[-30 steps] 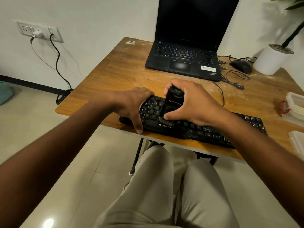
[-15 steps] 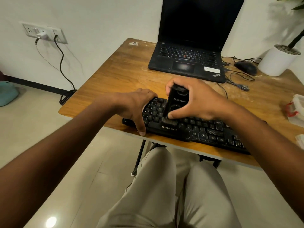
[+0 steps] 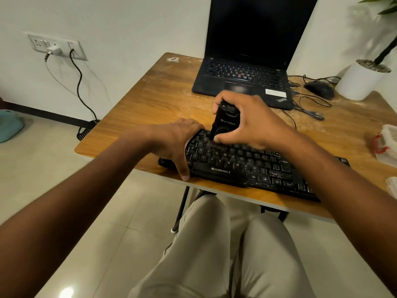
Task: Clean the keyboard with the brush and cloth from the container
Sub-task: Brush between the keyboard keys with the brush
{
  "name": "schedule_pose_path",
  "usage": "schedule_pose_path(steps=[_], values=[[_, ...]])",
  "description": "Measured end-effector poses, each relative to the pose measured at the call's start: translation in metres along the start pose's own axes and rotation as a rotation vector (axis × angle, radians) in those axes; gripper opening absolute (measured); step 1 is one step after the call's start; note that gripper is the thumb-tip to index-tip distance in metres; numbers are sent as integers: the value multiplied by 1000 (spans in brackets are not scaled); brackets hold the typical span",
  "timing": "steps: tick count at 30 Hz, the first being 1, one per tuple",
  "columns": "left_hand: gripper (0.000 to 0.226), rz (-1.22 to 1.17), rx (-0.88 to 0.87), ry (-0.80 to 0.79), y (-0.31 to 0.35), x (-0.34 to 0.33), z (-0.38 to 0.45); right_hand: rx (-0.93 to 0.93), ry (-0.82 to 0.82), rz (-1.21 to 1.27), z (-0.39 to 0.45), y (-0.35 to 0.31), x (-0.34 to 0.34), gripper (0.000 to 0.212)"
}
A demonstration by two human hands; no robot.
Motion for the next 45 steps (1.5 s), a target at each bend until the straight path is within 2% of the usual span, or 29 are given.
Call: schedule_pose_path(steps=[3,9,13,18,24,28,32,35,41,45], values=[[134,-3,2,5,0,0,0,11,-106,24,-3,-3,-12,51],[134,-3,-1,-12,1,0,-1,-80,32,-80,18,37,6,57],[132,-11,-9,-10,2,1,-1,-54,56,-64,21,32,12,56],[133,-7,-9,-7,1,0,1,-10,-99,-11,13,18,-1,56],[133,-7,-15,-9,2,0,-1,-85,53,-52,15,46,10,56],[134,-28,-18,-16,-1,-1,0,-70,100,-25,3,38,20,56],[134,-31,-19,-10,-2,-2,3,-51,-36,74,-23,16,14,55],[134,-30,-17,-10,-2,-2,3,-57,-128,61,-34,16,0,53],[136,-19,-4,-13,-1,-2,1,-98,88,-69,-21,42,21,54],[136,-13,-15,-13,0,-2,1,-86,144,-59,-25,39,28,55]])
Point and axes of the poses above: each hand's wrist, its own z-axis towards the middle knuckle, its own x-axis out of the back of the hand, y = z × x, the point moved 7 cm from there along z, towards the middle knuckle, and after that the axes turned 14 degrees about x, right-handed, at the moved point
